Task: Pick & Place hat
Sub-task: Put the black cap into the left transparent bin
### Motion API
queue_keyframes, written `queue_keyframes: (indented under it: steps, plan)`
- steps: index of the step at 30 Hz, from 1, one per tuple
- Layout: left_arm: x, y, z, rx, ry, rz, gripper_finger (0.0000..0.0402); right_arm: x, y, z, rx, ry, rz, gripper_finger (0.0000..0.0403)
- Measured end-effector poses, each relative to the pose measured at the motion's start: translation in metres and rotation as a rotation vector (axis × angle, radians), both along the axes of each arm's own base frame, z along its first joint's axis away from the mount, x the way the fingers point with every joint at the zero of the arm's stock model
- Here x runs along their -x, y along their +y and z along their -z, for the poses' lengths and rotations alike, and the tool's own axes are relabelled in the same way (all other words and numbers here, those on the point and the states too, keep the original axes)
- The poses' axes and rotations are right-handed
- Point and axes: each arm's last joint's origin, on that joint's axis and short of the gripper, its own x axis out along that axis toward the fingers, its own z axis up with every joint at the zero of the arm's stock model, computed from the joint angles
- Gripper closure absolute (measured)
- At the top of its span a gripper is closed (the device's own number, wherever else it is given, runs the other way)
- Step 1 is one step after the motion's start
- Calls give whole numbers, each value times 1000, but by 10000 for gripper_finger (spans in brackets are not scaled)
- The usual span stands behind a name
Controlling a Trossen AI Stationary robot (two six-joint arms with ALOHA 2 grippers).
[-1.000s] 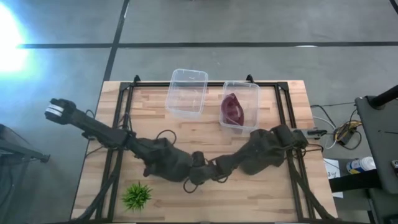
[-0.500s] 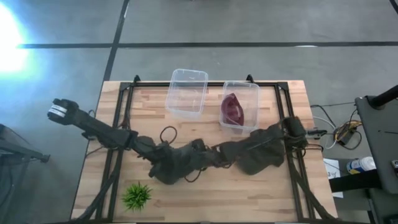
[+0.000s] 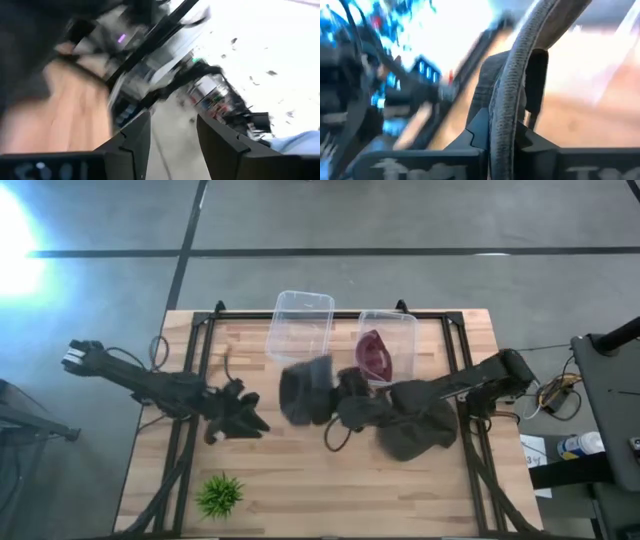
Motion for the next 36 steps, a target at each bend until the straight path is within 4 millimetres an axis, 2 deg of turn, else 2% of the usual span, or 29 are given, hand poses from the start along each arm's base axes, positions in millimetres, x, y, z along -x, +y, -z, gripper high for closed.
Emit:
queue_keyframes:
  steps: [4, 6, 12, 15, 18, 22, 24, 27, 29, 32, 36]
  plan:
    - [15, 5, -15, -10, -98, -12, 248, 10, -20, -24, 139, -49, 128, 388]
    - [19, 7, -17, -17, -114, -27, 248, 13, -32, -35, 177, -65, 149, 389]
    - [24, 13, -12, -40, -80, -192, 248, 11, -86, -43, 238, -38, 242, 389]
    - [23, 14, -10, -50, -57, -221, 248, 6, -118, -37, 205, -20, 250, 389]
    - [21, 14, -8, -51, -39, -238, 248, -6, -149, -21, 122, 1, 160, 388]
    - [20, 14, -7, -50, -33, -251, 248, -23, -180, 14, -27, 50, 55, 371]
    - [20, 14, -7, -50, -33, -251, 248, -30, -189, 31, -87, 72, 36, 353]
    - [20, 14, -7, -49, -34, -251, 248, -37, -190, 46, -143, 96, -8, 318]
    - [20, 14, -7, -49, -33, -251, 248, -40, -182, 48, -152, 100, -41, 291]
    - [20, 14, -7, -60, -35, -257, 248, -39, -162, 41, -125, 109, -65, 251]
    - [18, 15, -6, -97, -39, -290, 248, -23, -131, 21, -74, 155, -54, 207]
